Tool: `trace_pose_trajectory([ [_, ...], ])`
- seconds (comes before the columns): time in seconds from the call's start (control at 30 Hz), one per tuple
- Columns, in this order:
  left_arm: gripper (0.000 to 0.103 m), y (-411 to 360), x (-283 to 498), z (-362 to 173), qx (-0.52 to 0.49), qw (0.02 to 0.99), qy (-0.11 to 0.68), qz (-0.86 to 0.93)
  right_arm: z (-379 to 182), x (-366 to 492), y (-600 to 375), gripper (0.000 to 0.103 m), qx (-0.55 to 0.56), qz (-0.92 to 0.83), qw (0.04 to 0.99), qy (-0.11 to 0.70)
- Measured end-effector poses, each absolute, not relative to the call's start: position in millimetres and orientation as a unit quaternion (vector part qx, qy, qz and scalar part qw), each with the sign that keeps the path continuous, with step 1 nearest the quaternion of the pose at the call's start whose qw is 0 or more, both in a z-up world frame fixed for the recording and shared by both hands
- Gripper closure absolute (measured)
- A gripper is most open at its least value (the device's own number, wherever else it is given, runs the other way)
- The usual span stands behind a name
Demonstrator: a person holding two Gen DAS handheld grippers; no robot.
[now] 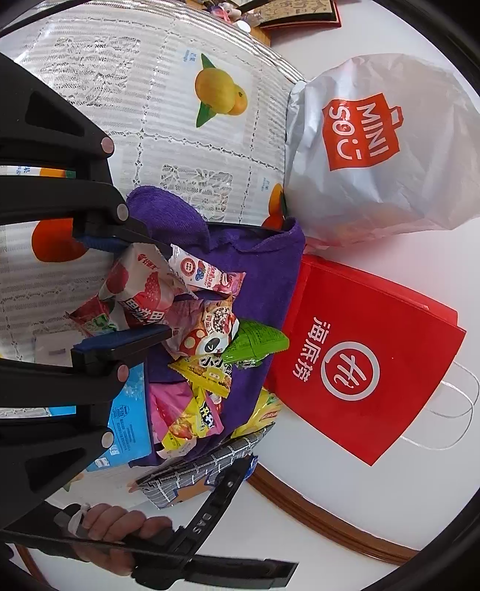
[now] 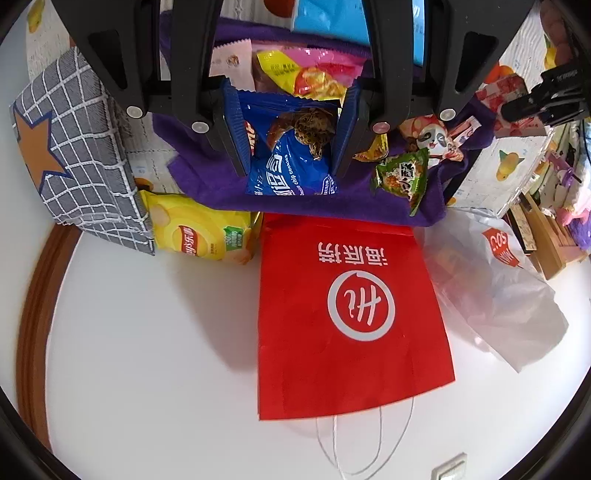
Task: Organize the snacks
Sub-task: 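Lower the blue packet over the towel with right tool while left tool lowers the wrapper, then open right tool to drop the blue packet while left tool opens to drop the wrapper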
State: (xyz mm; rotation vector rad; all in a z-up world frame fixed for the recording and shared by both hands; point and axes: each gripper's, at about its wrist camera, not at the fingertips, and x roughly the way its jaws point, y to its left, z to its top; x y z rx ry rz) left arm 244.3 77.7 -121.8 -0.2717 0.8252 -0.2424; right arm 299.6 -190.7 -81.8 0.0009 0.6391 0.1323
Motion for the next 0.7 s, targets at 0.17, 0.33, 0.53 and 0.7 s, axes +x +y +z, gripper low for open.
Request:
trace_pose_trajectory([
  [0.17, 0.069, 77, 247, -125, -0.131, 0.897, 0.404, -0.119, -90, 317, -187, 0.059, -0.016, 0.056, 0.945, 0.323],
  [0.33, 0.069, 76, 249, -129, -0.128, 0.895, 0.410, -0.120, -96, 333, -194, 0.059, -0.011, 0.048, 0.941, 0.334],
  [0.53, 0.069, 72, 255, -127, -0.138, 0.888, 0.414, -0.147, -116, 350, -209, 0.058, -0.005, 0.040, 0.929, 0.369],
  [0.7, 0.069, 55, 278, -114, -0.134, 0.886, 0.416, -0.154, -133, 359, -217, 0.056, 0.005, 0.050, 0.921, 0.387],
])
